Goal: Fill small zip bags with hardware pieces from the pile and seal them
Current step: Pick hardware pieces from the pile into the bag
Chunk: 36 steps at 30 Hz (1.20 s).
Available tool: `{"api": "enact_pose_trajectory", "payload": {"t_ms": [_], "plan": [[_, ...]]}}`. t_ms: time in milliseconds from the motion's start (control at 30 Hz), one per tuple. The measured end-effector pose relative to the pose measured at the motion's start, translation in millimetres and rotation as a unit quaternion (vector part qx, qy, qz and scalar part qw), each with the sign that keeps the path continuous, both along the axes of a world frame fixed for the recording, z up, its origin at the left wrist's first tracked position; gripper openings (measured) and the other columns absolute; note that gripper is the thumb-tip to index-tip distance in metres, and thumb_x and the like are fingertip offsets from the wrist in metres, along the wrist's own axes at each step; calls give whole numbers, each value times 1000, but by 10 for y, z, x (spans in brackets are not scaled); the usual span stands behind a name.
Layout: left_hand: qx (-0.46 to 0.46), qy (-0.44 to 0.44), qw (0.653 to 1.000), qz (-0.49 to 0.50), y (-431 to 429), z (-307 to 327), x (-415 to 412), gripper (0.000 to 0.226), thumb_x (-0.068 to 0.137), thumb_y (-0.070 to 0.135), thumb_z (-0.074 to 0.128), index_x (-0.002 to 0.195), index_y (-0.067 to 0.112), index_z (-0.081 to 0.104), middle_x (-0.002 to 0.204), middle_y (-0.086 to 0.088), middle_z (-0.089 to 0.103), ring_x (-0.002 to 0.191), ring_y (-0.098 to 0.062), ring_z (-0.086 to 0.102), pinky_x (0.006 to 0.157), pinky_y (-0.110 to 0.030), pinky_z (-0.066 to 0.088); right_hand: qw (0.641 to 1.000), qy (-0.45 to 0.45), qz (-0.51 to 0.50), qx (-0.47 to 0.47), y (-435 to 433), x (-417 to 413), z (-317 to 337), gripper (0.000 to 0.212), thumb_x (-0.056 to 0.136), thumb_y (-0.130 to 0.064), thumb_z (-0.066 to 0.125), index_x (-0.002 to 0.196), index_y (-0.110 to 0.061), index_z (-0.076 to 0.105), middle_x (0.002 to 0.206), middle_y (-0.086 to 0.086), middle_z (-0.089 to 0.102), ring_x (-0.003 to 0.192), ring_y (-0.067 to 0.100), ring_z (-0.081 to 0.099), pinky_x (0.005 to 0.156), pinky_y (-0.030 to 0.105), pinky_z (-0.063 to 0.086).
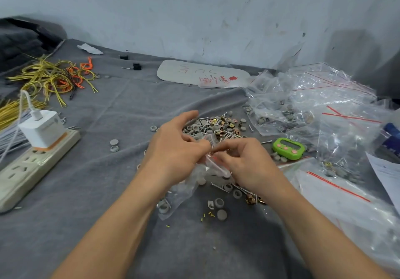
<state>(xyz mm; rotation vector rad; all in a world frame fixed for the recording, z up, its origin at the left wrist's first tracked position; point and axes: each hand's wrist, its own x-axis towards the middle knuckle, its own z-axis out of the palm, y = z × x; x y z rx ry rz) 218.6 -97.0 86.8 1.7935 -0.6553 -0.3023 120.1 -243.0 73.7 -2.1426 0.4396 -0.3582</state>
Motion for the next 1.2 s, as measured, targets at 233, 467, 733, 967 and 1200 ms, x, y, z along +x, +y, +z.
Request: {"api": "enact_pose_trajectory", "payload": {"t_ms": [233, 467, 733, 967, 1200], "plan": [[-7, -142, 988, -67, 11, -9, -98, 60, 87, 20, 68, 137, 49, 52, 70, 14, 72, 56, 0, 60, 58, -8, 42, 984, 48, 72, -158, 47, 94, -7, 20, 79, -38, 72, 64, -49, 63, 57, -18, 63, 53, -1, 57, 49, 12, 37], [126, -125, 970, -164, 126, -16, 94, 125, 41, 47, 87, 146, 66, 21, 135, 33, 51, 115, 12, 55, 100, -20, 46, 994, 39, 99, 22, 57, 135, 0, 43, 82, -37, 76, 124, -33, 71, 109, -6, 78, 104, 16, 72, 98, 45, 55], [97, -121, 987, -35, -100, -228, -13, 98, 53, 54, 80, 139, 56, 31, 105, 24, 62, 95, 5, 60, 75, -16, 45, 987, -62, -14, 145, -228, 205, 138, 29, 83, -6, 71, 83, -31, 84, 82, -7, 79, 74, -2, 68, 75, 26, 51], [59, -53, 997, -3, -139, -311, 124, 78, 62, 34, 89, 123, 53, 45, 109, 20, 63, 91, -3, 65, 66, -16, 47, 961, 77, -253, -78, -1198, 768, -47, 31, 95, -4, 64, 113, -25, 78, 122, -5, 73, 88, 7, 64, 68, 20, 48], [-5, 8, 998, 54, -138, -315, 257, 76, 65, 31, 92, 124, 53, 49, 105, 19, 68, 79, 8, 68, 58, -12, 53, 959, 177, -34, -217, -1236, 1364, -133, 47, 105, -9, 43, 148, -25, 52, 131, 2, 66, 67, 7, 54, 72, 26, 53]]}}
